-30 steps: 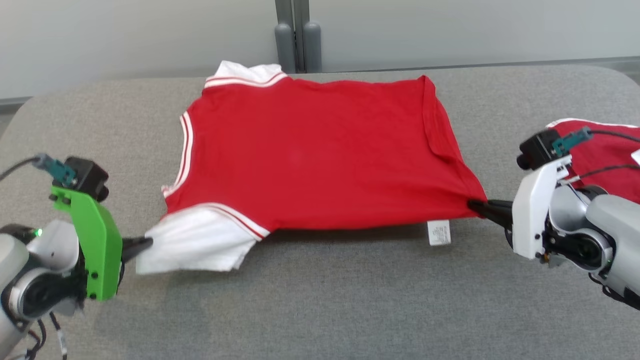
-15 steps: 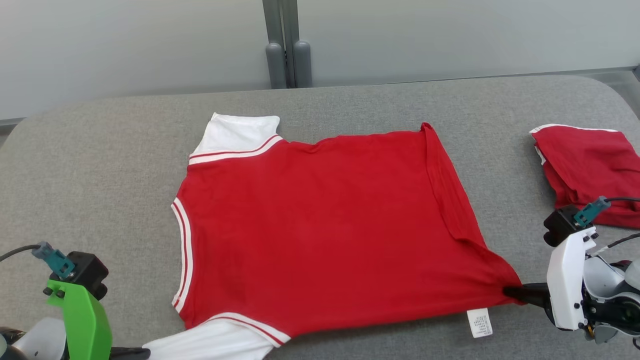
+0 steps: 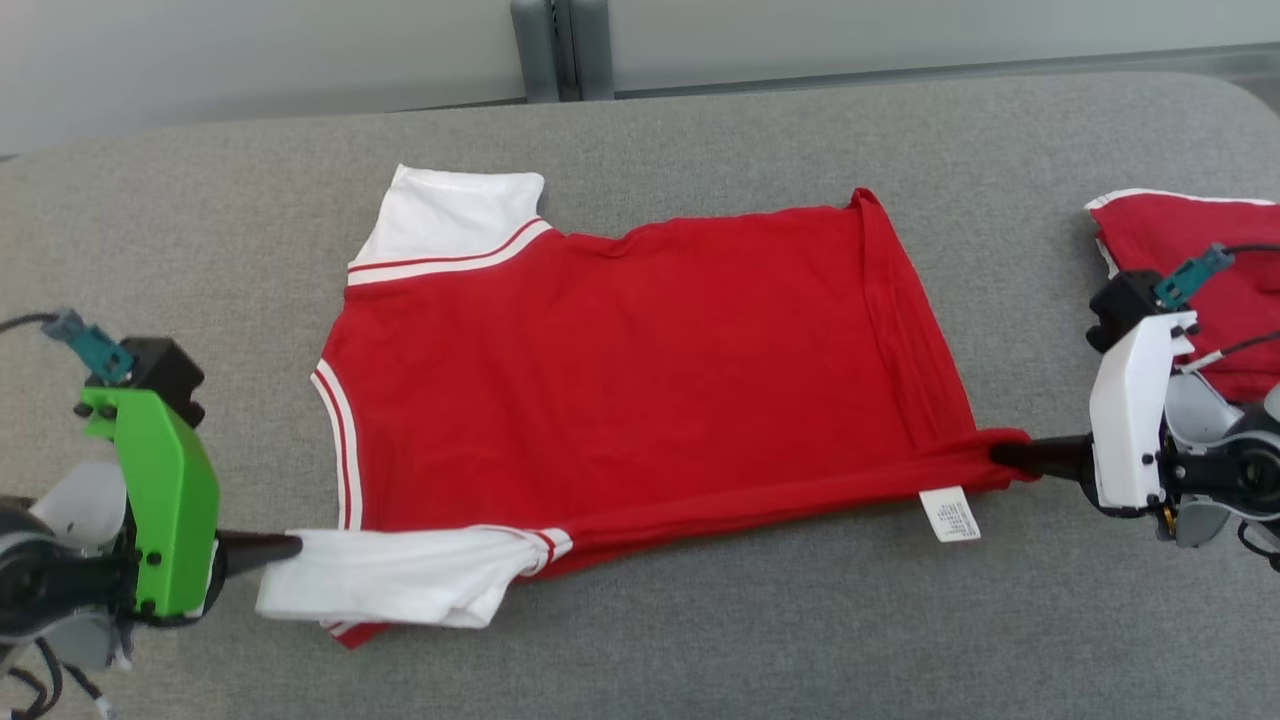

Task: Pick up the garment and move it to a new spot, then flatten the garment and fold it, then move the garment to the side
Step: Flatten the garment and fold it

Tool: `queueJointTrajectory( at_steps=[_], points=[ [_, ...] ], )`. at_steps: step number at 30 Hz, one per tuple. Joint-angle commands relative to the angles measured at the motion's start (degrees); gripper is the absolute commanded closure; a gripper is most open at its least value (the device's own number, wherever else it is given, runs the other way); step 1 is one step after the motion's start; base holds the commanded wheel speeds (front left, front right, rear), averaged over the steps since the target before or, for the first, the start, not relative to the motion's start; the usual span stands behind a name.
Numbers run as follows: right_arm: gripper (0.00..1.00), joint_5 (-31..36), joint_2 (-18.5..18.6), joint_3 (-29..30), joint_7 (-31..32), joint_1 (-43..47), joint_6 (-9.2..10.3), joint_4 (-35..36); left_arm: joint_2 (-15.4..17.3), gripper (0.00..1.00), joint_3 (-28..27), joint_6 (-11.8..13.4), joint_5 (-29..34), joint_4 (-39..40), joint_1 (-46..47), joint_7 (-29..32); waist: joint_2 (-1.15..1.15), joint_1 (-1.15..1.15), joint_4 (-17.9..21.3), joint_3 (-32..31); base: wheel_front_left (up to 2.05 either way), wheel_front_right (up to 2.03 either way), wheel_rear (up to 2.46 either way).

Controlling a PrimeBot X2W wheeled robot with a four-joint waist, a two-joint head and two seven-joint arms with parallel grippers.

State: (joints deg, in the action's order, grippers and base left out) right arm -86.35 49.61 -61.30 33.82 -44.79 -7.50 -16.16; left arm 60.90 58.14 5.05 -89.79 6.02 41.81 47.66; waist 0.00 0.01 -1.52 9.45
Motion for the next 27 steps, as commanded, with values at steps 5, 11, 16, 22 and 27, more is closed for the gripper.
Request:
queueJointTrajectory(
  at_steps=[5, 11, 16, 22, 27],
  points=[
    [1.00, -0.46, -3.50, 1.22, 4.11, -4.93, 0.02, -5.77, -5.94, 1.00, -0.84, -0.97, 0.53, -8.53, 6.35, 2.90, 0.00, -0.01, 0.31, 4.77, 0.00, 0.00, 0.00],
    [0.86, 0.98, -8.68, 1.35, 6.39, -8.74, 0.01, -12.65, -12.09, 1.00, -0.76, -2.18, 2.10, -18.00, 10.42, 3.01, 0.00, -0.01, 0.59, 6.09, 0.00, 0.00, 0.00],
    [0.00, 1.36, -12.16, 2.36, 5.16, -10.06, 0.01, -16.16, -15.98, 0.00, -1.23, -4.31, 3.78, -24.64, 11.73, -0.81, 0.00, -0.01, 0.77, 5.52, 0.00, 0.00, 0.00],
    [0.00, 1.53, -12.43, 4.69, 0.07, -8.14, 0.01, -15.69, -18.06, 0.00, -2.20, -8.26, 6.96, -28.54, 11.54, -8.37, 0.00, -0.01, 0.45, 2.48, 0.00, 0.00, 0.00],
    [0.00, 3.28, -11.10, 7.42, -10.09, -4.52, 0.01, -10.72, -17.76, 0.00, -4.25, -10.27, 10.56, -28.34, 8.88, -19.95, 0.00, -0.01, 0.10, -0.83, 0.00, 0.00, 0.00]
  ],
)
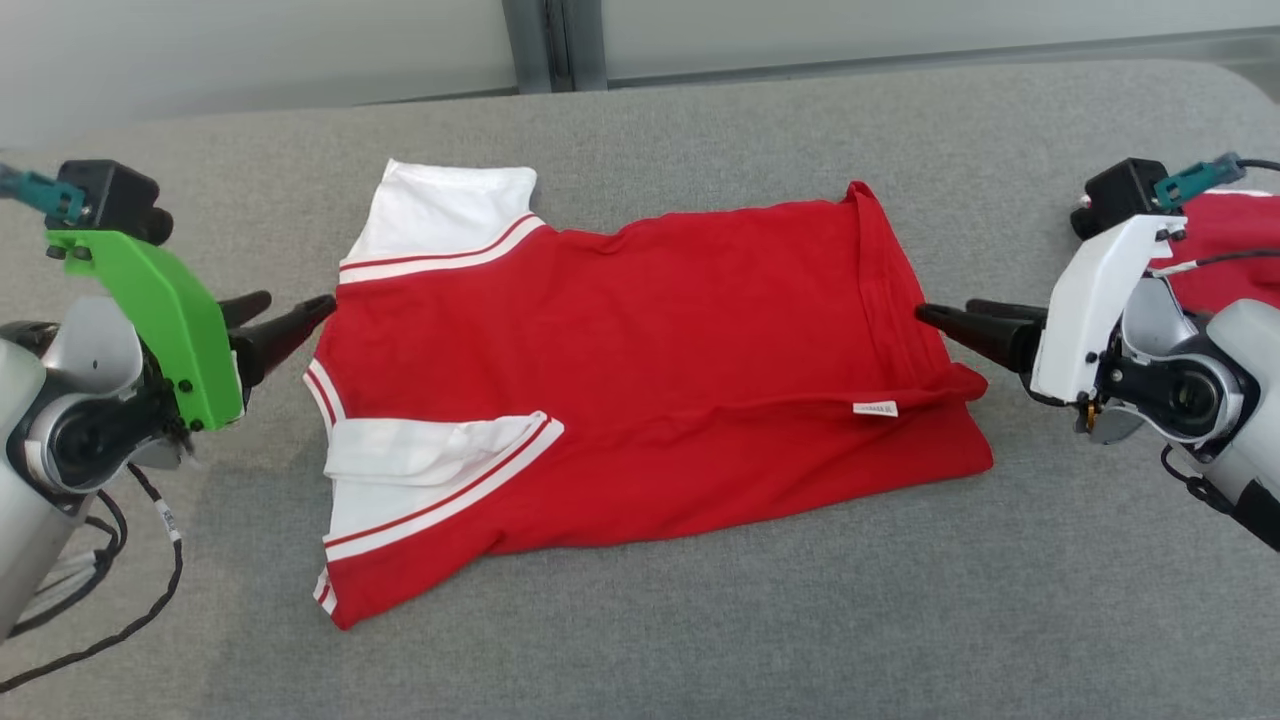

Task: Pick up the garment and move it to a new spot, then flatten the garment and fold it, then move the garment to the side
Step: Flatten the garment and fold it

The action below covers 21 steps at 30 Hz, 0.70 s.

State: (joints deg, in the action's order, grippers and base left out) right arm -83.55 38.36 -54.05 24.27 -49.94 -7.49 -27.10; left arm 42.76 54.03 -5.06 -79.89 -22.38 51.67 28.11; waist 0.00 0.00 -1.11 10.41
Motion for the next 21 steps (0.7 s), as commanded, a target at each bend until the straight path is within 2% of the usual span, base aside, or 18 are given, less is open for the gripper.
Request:
queueJointTrajectory(
  at_steps=[1, 3, 6, 11, 14, 17, 19, 21],
  points=[
    [0.00, 1.03, 0.34, 0.93, -3.64, 1.82, 0.00, 1.44, 0.62, 0.00, -0.51, -0.31, 1.59, 0.56, -1.70, -3.20, 0.00, 0.00, -0.41, -2.55, 0.00, 0.00, 0.00],
    [0.00, 2.95, 0.85, 1.72, -9.02, 3.97, 0.00, 3.69, 1.29, 0.00, -1.12, 0.45, 4.52, 1.66, -3.14, -8.88, 0.00, 0.00, -0.51, -3.71, 0.00, 0.00, 0.00],
    [0.00, 6.60, 1.23, 3.80, -18.69, 6.91, 0.00, 5.39, 1.73, 0.00, -2.06, 3.39, 8.42, 4.05, -6.21, -18.12, 0.00, 0.00, -0.70, -5.32, 0.00, 0.00, 0.00],
    [0.00, 13.70, 0.04, 7.67, -34.54, 13.26, 0.00, 6.34, 2.91, 0.00, -3.63, 11.06, 13.77, 10.43, -13.31, -32.49, 0.00, 0.00, -1.14, -7.59, 0.00, 0.00, 0.00],
    [0.00, 17.67, -1.27, 11.28, -38.49, 17.20, 0.00, 6.27, 3.10, 0.00, -5.06, 15.91, 15.52, 14.51, -18.07, -39.57, 0.00, 0.00, -1.38, -8.32, 0.00, 0.00, 0.00],
    [0.00, 23.53, -3.65, 18.20, -39.47, 22.27, 0.00, 6.84, 2.57, 0.00, -7.70, 20.63, 17.90, 18.79, -23.33, -42.84, 0.00, 0.00, -1.49, -8.73, 0.00, 0.00, 0.00],
    [0.00, 28.11, -6.32, 25.28, -39.45, 26.13, 0.00, 8.52, 1.41, 0.00, -10.93, 22.91, 20.15, 21.64, -27.03, -43.34, 0.00, 0.00, -1.45, -8.86, 0.00, 0.00, 0.00],
    [0.00, 31.53, -9.86, 31.03, -39.42, 31.21, 0.00, 10.81, -0.42, 0.00, -15.21, 23.63, 24.71, 24.54, -31.21, -43.34, 0.00, 0.00, -1.53, -8.91, 0.00, 0.00, 0.00]
  ],
)
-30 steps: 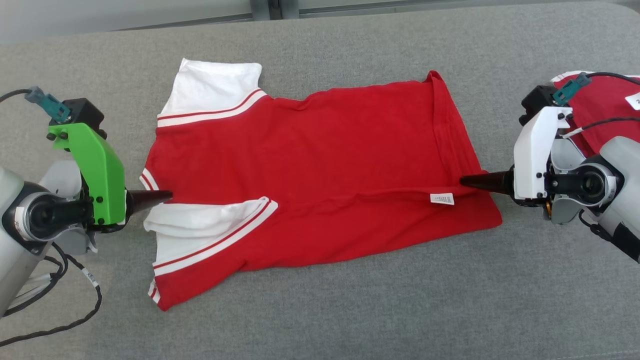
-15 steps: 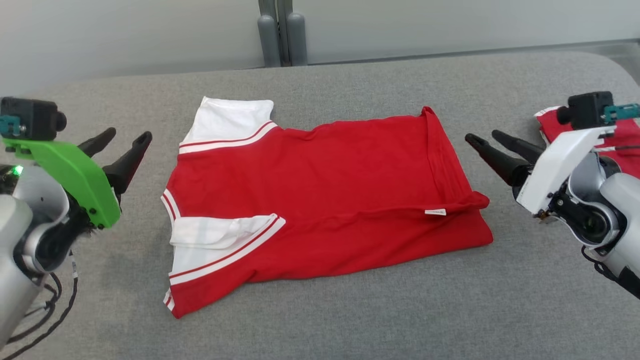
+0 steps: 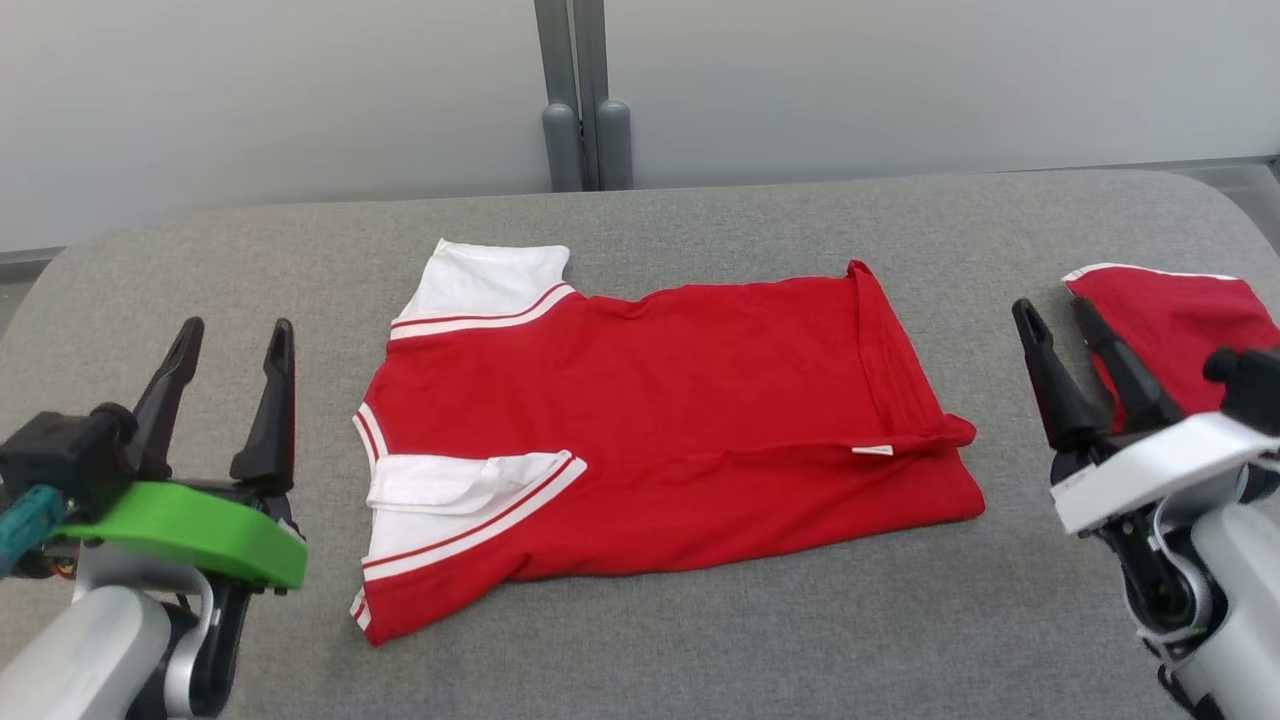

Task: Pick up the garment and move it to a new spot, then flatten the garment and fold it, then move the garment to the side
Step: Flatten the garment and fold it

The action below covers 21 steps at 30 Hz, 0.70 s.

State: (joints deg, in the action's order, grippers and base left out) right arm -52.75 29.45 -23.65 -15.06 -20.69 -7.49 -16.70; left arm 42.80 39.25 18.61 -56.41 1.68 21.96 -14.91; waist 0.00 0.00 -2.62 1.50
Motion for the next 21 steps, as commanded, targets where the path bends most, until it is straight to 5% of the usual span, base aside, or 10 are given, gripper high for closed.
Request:
queueJointTrajectory(
  at_steps=[1, 5, 12, 17, 21],
  points=[
    [0.00, 2.32, -2.80, 4.07, -0.09, 4.19, 0.00, 2.17, -2.23, 0.00, -3.51, 0.83, 3.25, 1.62, -4.54, -0.28, 0.00, 0.00, -0.01, 0.04, 0.00, 0.00, 0.00],
    [0.00, 8.38, -7.37, 10.32, -0.11, 11.90, -0.01, 5.17, -7.46, 0.00, -11.77, 0.70, 10.85, 3.09, -13.52, -0.19, 0.00, 0.00, 0.09, 0.06, 0.00, 0.00, 0.00],
    [0.00, 15.58, -11.64, 14.66, -0.13, 18.49, 0.00, 5.51, -17.65, 0.00, -22.22, -4.33, 20.03, 2.15, -23.97, -0.20, 0.00, 0.00, -0.09, 0.69, 0.00, 0.00, 0.00],
    [0.00, 15.74, -11.89, 14.29, 0.98, 17.19, 0.00, 4.20, -20.32, 0.00, -25.30, -8.71, 23.61, 0.03, -24.92, -0.20, 0.00, 0.00, -0.65, 1.16, 0.00, 0.00, 0.00],
    [0.00, 14.51, -11.08, 13.88, 4.21, 15.11, 0.01, 2.33, -20.07, 0.00, -22.65, -10.57, 23.17, -5.71, -24.90, 3.31, 0.00, 0.00, -1.04, 2.18, 0.00, 0.00, 0.00]
  ],
)
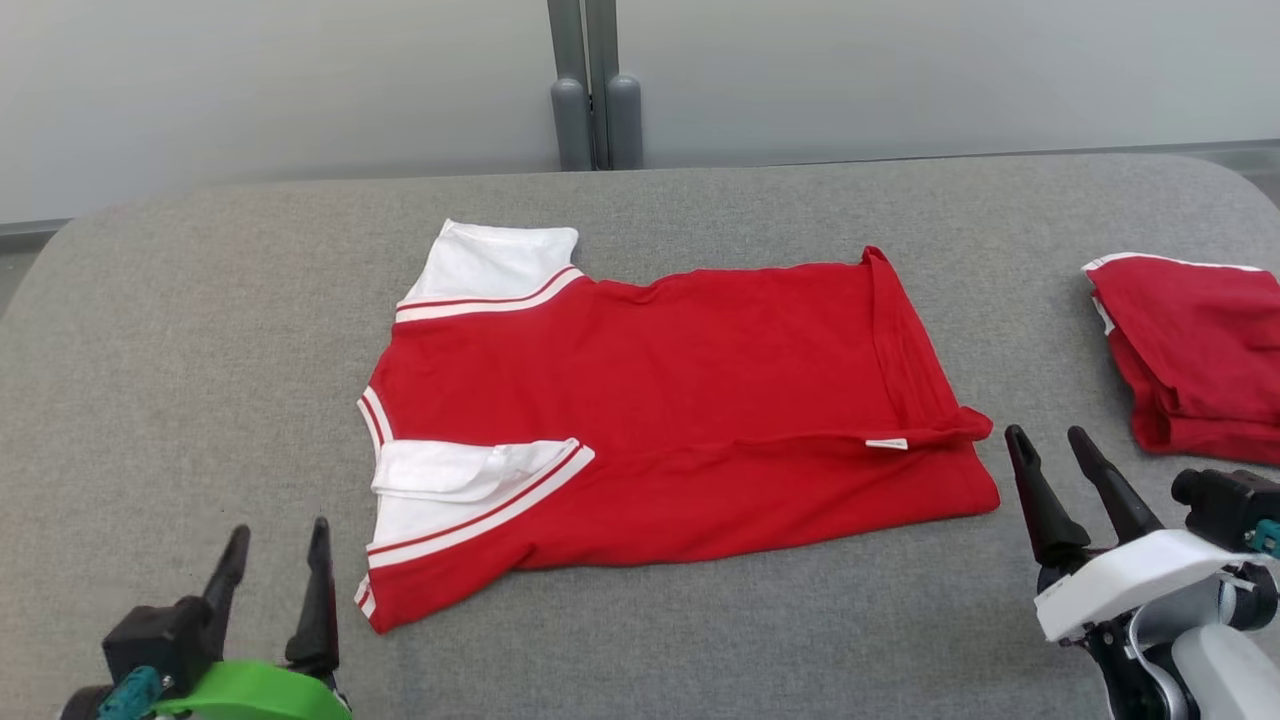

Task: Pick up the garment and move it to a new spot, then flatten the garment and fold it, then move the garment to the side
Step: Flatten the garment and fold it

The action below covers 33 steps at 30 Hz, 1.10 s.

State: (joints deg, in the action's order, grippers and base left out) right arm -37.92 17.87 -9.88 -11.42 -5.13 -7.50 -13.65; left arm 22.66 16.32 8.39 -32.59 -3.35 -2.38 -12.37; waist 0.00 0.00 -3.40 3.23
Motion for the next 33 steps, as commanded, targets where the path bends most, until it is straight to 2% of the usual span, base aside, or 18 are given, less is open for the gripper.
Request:
queueJointTrajectory(
  at_steps=[1, 7, 11, 16, 21, 22, 23, 24, 25, 26, 33],
  points=[
    [0.00, -0.07, 0.49, 0.12, 1.50, -0.99, 0.01, -1.54, 0.03, 0.00, 0.83, -0.83, -0.89, -1.61, 0.09, 1.71, 0.00, 0.00, -0.30, 0.68, 0.00, 0.00, 0.00],
    [0.00, 2.96, -0.85, 2.47, 9.74, -6.11, 0.00, -9.39, -0.58, 0.00, 4.51, -3.98, -5.02, -8.79, 3.85, 13.52, 0.00, 0.00, -0.86, 2.83, 0.00, 0.00, 0.00],
    [0.00, 5.04, -2.39, 3.32, 15.12, -9.43, 0.00, -13.26, -1.77, 0.00, 5.34, -5.54, -7.19, -11.88, 6.77, 17.26, 0.00, 0.00, -1.20, 4.35, 0.00, 0.00, 0.00],
    [0.00, 7.37, -4.02, 3.05, 20.85, -12.33, 0.01, -16.60, -3.04, 0.00, 7.01, -5.85, -8.04, -16.27, 10.64, 21.93, 0.00, 0.00, -1.40, 5.99, 0.00, 0.00, 0.00],
    [0.00, 9.30, -5.94, 3.12, 25.21, -13.66, 0.00, -18.64, -3.85, 0.00, 8.76, -7.92, -8.80, -19.55, 12.97, 24.87, 0.00, 0.00, -1.39, 6.66, 0.00, 0.00, 0.00],
    [0.12, 9.01, -6.40, 2.74, 26.09, -13.51, 0.00, -18.54, -4.09, 0.00, 8.87, -8.11, -8.87, -20.13, 13.41, 24.94, 0.00, 0.00, -1.41, 6.64, 0.00, 0.00, 0.00],
    [0.49, 8.99, -6.49, 2.46, 26.70, -13.30, 0.00, -18.51, -4.15, 0.16, 8.96, -8.33, -8.83, -20.65, 13.60, 25.14, 0.00, 0.00, -1.40, 6.55, 0.00, 0.00, 0.00],
    [0.65, 9.08, -6.48, 2.19, 26.94, -12.97, 0.00, -18.22, -4.19, 0.55, 9.06, -8.47, -8.87, -21.14, 13.75, 25.03, 0.00, 0.00, -1.37, 6.33, 0.00, 0.00, 0.00],
    [1.00, 8.71, -6.58, 2.19, 26.68, -12.68, 0.00, -17.76, -4.13, 0.91, 8.96, -8.58, -8.82, -21.38, 13.96, 24.51, 0.00, 0.00, -1.34, 6.12, 0.00, 0.00, 0.00],
    [1.00, 8.42, -6.49, 2.11, 26.60, -12.21, 0.00, -17.18, -4.11, 1.00, 8.74, -8.67, -8.87, -21.81, 14.10, 24.02, 0.00, 0.00, -1.25, 5.76, 0.00, 0.00, 0.00],
    [1.00, 6.81, -4.79, 2.16, 26.78, -9.82, 0.04, -14.46, -2.04, 1.00, 8.41, -9.57, -9.72, -21.17, 11.66, 24.14, 0.00, 0.00, -0.76, 2.22, 0.00, 0.00, 0.00]
  ],
)
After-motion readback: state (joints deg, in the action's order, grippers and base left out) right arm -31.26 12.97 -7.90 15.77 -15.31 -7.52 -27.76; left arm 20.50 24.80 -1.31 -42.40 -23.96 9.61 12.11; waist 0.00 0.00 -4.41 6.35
